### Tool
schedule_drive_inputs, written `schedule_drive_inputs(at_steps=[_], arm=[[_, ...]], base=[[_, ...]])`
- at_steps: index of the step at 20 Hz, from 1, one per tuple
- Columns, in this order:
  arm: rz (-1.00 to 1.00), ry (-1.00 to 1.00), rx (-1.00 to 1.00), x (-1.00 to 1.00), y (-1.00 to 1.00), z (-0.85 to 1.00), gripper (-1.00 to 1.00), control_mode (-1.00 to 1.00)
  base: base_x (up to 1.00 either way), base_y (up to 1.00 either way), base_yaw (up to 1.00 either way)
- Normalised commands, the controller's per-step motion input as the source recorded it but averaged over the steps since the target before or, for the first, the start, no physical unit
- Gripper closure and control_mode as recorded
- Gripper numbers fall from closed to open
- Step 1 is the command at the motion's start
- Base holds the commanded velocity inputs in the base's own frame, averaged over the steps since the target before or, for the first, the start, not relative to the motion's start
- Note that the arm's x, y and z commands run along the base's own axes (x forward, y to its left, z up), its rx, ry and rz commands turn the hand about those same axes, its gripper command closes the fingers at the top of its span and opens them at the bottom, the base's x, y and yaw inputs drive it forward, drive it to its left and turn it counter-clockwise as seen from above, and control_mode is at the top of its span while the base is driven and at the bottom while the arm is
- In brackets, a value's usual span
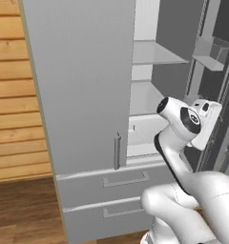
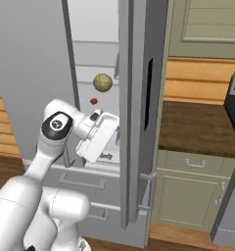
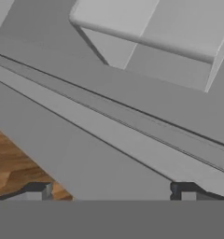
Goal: Take the strawberry from the fridge and place it on top of the pancake, located on the dining counter.
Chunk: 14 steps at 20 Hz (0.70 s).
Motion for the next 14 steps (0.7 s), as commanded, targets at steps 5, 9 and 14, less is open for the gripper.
schedule_drive_inputs(at_steps=[5,9,14], arm=[[-0.01,0.00,0.00,-0.21,-0.75,0.00,-1.00,-1.00],[0.00,0.00,0.00,-0.14,-0.06,0.00,-1.00,-1.00],[0.00,-0.01,0.07,-0.19,0.25,0.00,-1.00,-1.00]], base=[[0.00,0.00,0.00],[0.00,0.00,0.00],[0.00,0.00,0.00]])
